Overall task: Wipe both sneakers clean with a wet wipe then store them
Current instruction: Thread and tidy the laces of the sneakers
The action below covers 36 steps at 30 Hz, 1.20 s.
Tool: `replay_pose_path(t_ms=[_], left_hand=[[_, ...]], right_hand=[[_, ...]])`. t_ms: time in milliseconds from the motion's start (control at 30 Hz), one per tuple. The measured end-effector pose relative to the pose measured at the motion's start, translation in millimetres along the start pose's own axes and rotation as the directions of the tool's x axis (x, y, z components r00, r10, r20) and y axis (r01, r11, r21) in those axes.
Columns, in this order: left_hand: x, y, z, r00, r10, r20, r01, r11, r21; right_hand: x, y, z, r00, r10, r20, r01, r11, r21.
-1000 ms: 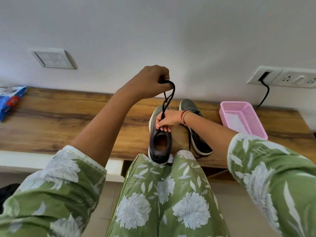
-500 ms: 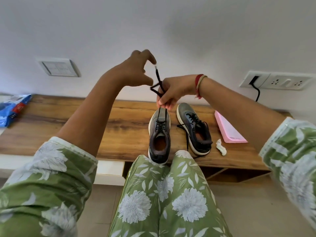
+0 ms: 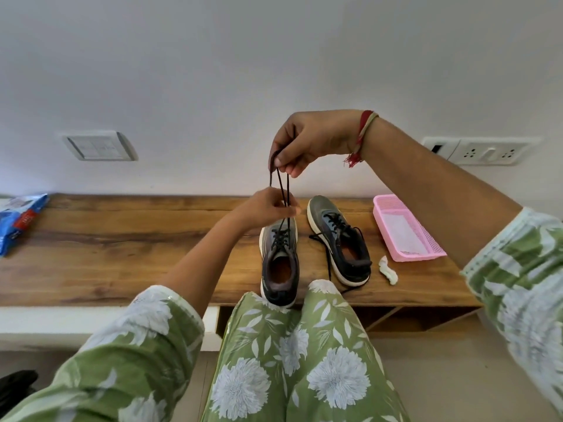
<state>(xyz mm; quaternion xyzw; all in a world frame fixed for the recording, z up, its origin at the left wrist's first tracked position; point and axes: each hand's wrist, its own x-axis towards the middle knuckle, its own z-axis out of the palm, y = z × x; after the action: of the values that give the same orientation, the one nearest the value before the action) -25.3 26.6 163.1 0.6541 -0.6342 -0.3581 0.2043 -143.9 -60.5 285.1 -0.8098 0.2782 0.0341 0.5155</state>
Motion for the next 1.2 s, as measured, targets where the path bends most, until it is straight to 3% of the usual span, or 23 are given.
replay_pose_path(t_ms=[233,433,667,867,1033,1200], left_hand=[[-2.9,33.5,-48.3,0.965,0.174,-0.197,-0.182,0.983,-0.025],[0.7,54.1,-62.4,0.946,0.257,-0.198,-0.246,0.966,0.077],[-0.8,63.5,-70.3,0.917,0.294,-0.268,-0.281,0.956,0.087],[-5.7,77.7,-85.3,0.87,0.303,-0.39,-0.26,0.952,0.159],[-2.5,73.8,-80.2,0.792,0.204,-0.575,-0.245,0.97,0.007],[-2.1,84.8,-77.3,0.827,0.203,-0.524,-0.27,0.961,-0.054]], right_hand=[[-13.8,-10.4,-13.1,0.993,-0.036,-0.111,0.047,0.994,0.099],[-26.1,-16.6,-21.1,0.971,-0.063,-0.228,0.123,0.959,0.256],[-38.4,-5.7,-29.2,0.977,-0.027,-0.21,0.115,0.901,0.419],[-45.9,-12.4,-31.5,0.968,-0.016,-0.251,0.122,0.903,0.411],[-48.2,-14.1,-23.5,0.952,-0.042,-0.303,0.14,0.941,0.309],[-50.5,-16.3,-14.4,0.927,-0.053,-0.371,0.185,0.926,0.33]])
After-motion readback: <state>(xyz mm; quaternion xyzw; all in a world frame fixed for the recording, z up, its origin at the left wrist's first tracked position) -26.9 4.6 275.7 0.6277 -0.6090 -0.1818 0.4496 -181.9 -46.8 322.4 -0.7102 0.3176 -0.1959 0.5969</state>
